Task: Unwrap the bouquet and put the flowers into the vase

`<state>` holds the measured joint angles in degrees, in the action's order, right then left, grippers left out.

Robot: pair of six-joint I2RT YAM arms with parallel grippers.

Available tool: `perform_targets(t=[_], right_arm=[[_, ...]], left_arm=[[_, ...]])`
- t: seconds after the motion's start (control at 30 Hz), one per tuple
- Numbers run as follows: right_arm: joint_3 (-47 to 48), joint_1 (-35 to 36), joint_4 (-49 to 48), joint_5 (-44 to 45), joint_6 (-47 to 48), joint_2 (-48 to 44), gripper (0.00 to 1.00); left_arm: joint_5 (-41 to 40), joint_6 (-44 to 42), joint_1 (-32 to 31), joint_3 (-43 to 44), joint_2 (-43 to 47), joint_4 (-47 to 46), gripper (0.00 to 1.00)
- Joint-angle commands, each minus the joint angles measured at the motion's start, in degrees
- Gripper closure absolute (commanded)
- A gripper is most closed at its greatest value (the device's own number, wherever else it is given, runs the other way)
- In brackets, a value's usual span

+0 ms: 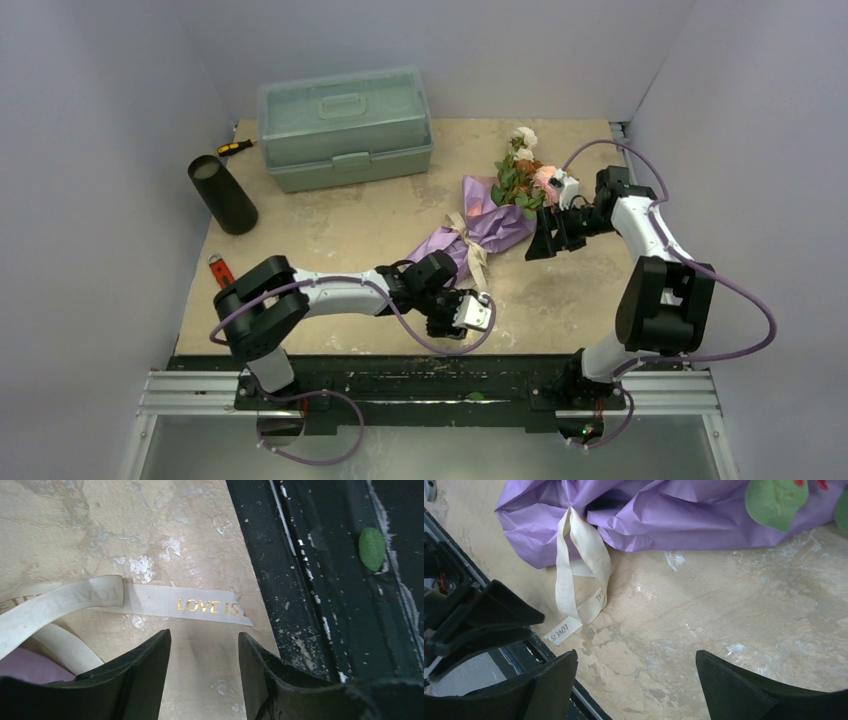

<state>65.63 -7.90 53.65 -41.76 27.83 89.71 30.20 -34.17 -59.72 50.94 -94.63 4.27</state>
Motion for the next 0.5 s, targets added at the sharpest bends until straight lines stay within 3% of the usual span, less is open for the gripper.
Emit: perform_targets(t=[0.0,0.3,0.47], right_arm=[[0.8,-1.4,2.5,-2.1,0.8,-2.5,0.08],[0.8,-2.3,3.9,-1.8,2.3,-3.5,0.08],[1.8,-2.8,4.5,-1.4,3.2,-3.3,0.08]], left_arm=[[0.2,-3.1,-0.6,4.8,-5.0,-3.2,0.48],[0.7,-4.0,-1.4,10.3,-12.2,-1.8,0.42],[-0.3,-4.9,-1.6,10.5,-14.3,0.5,0.44]])
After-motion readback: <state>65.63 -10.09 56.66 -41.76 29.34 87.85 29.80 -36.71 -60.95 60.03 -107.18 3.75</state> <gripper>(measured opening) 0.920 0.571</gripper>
